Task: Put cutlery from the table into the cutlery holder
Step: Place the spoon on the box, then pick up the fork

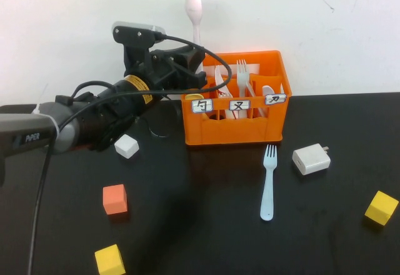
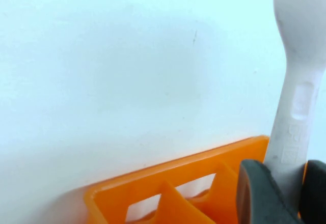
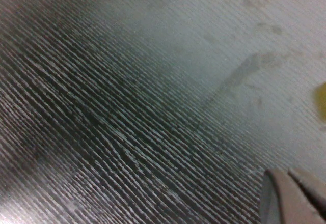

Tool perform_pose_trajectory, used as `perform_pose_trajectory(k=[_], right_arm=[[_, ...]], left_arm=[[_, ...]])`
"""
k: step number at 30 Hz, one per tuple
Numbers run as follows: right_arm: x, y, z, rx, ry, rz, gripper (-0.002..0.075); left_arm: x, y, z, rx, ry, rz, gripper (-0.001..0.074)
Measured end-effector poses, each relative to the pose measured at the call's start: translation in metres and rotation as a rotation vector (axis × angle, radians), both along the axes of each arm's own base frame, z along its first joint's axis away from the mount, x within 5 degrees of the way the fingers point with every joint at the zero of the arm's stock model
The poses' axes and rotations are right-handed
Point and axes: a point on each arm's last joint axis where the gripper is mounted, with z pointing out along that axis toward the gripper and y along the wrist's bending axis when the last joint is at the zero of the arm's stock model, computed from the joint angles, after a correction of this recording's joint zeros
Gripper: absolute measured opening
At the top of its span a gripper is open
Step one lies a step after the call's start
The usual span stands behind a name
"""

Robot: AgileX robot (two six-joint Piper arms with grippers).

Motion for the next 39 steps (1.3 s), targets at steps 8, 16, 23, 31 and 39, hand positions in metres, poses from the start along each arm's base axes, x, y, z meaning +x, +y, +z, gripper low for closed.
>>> perform_pose_trajectory(k=[8, 16, 23, 31, 39], right_arm=[[0.000, 0.000, 0.000, 0.000, 0.000, 0.000, -0.0002], [0.000, 0.000, 0.000, 0.000, 0.000, 0.000, -0.0002], [0.000, 0.000, 0.000, 0.000, -0.005, -0.003, -0.0002], [0.005, -0.001, 0.003, 0.002, -0.060, -0.031, -0.0002], [0.011, -0.001, 0.000, 0.006, -0.047, -0.053, -0.0002]], left_arm=[[0.005, 0.003, -0.011, 0.026, -0.006, 0.045, 0.0182], [0.008, 0.007, -0.018, 0.043, 0.029, 0.080, 0.0330], [0.003, 0.013, 0.007, 0.036, 0.032, 0.112, 0.0205], [-0.035, 0.040, 0.092, 0.042, 0.191, 0.289, 0.0009], [-0.096, 0.061, 0.146, 0.099, 0.384, 0.440, 0.0000]])
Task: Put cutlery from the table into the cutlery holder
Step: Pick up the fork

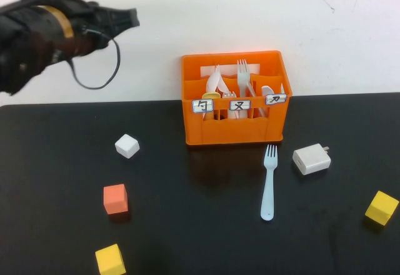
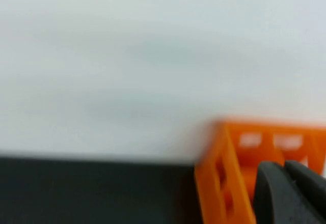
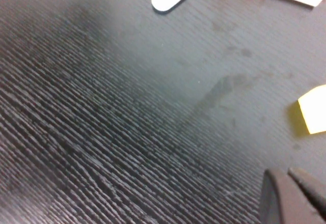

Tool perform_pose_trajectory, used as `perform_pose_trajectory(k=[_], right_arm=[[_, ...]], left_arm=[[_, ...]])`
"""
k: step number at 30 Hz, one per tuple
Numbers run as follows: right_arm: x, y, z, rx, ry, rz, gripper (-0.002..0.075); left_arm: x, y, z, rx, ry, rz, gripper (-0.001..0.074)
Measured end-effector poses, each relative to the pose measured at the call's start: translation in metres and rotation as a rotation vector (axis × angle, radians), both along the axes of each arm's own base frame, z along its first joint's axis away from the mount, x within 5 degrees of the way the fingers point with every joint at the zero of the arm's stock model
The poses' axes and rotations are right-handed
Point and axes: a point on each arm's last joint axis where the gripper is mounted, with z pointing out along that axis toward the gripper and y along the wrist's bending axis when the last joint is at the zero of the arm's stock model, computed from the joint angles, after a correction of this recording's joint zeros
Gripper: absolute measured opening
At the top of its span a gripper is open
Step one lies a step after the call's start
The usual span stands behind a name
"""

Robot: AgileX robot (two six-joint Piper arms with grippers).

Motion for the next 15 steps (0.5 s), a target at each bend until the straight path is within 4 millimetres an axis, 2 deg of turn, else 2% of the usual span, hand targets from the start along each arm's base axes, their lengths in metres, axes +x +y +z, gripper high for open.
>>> perform_pose_trajectory(k=[5, 10, 15], right_arm=[[0.026, 0.004, 0.003, 0.002, 0.069, 0.010, -0.0002], [0.063, 0.012, 0.006, 0.024, 0.140, 0.027, -0.0002], [0.097, 0.040, -0.004, -0.002, 0.211, 0.101, -0.0002]], left_arm=[[-0.038, -0.006, 0.010, 0.082, 0.157, -0.105, 0.0000], [-0.064, -0.016, 0.012, 0.045, 0.289, -0.292, -0.0001], [-0.089, -0.020, 0.008, 0.024, 0.381, -0.439, -0.0001]])
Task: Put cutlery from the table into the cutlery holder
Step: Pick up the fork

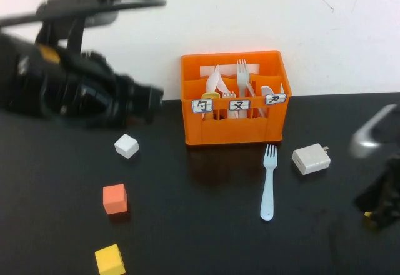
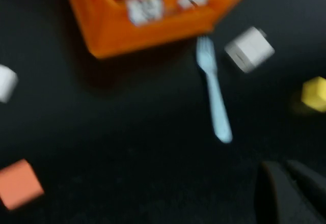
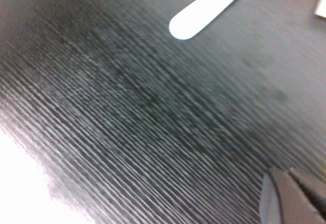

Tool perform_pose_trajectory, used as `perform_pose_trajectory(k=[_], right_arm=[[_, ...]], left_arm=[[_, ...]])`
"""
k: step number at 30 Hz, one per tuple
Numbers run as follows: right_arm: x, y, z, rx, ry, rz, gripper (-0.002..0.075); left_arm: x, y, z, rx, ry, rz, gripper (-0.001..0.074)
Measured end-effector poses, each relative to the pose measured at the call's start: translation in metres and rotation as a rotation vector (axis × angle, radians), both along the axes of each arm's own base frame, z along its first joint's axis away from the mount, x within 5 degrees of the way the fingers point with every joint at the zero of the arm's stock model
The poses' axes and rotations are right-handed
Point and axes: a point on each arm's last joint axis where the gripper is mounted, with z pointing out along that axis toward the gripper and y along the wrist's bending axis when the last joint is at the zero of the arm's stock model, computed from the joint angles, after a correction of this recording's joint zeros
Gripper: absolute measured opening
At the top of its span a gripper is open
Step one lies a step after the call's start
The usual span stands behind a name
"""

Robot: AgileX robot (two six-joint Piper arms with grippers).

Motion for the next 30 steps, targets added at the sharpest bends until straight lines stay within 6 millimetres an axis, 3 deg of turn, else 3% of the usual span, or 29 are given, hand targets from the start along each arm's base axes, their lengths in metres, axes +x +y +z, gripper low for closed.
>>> perform_pose_trajectory(k=[9, 16, 20, 30], right_arm=[[0.039, 0.073, -0.034, -0.077, 0.073, -0.009, -0.0002], [0.073, 0.106, -0.042, -0.112, 0.105, -0.114, 0.0031], [0.088, 0.119, -0.050, -0.107, 0.124, -0.138, 0.0120], [0.110, 0.129, -0.071, -0.132, 0.156, -0.227, 0.0412]], left_arm=[[-0.056, 0.020, -0.027, 0.006, 0.008, -0.019, -0.0001], [-0.095, 0.036, -0.062, 0.020, 0.010, 0.001, -0.0001], [-0.106, 0.042, -0.077, 0.011, 0.002, 0.024, -0.0001], [-0.113, 0.045, -0.074, -0.016, -0.019, 0.043, -0.0001]])
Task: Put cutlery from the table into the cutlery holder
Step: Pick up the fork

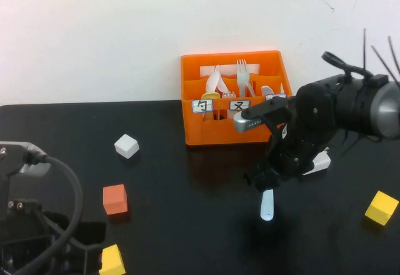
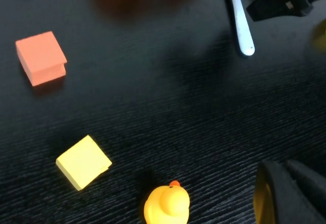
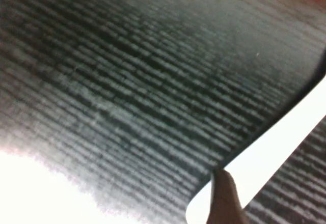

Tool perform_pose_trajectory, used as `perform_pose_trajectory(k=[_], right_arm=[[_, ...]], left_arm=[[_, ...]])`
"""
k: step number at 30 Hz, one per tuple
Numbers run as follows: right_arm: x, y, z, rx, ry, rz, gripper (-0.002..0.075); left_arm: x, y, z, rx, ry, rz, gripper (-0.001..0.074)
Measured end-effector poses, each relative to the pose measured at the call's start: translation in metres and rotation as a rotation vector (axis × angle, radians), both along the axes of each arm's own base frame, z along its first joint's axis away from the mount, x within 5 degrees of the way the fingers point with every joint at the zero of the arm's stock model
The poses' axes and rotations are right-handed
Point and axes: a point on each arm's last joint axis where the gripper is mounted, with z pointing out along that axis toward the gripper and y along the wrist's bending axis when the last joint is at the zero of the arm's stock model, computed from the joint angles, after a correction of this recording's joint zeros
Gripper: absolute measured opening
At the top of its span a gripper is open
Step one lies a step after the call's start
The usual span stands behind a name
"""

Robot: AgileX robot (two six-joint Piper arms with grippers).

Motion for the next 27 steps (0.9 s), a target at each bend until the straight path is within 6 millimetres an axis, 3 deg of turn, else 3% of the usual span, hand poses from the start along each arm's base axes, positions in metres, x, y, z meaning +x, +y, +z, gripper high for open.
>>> perform_pose_trajectory(k=[13, 27], right_arm=[[0.010, -0.004, -0.030, -0.093, 0.005, -0.067, 0.0447], [0.015, -0.001, -0.032, -0.060, -0.042, -0.102, 0.0447]], left_arm=[[0.000, 0.000, 0.000, -0.002, 0.005, 0.000, -0.0001], [-0.001, -0.002, 0.001, -0.035, 0.017, 0.002, -0.0001]])
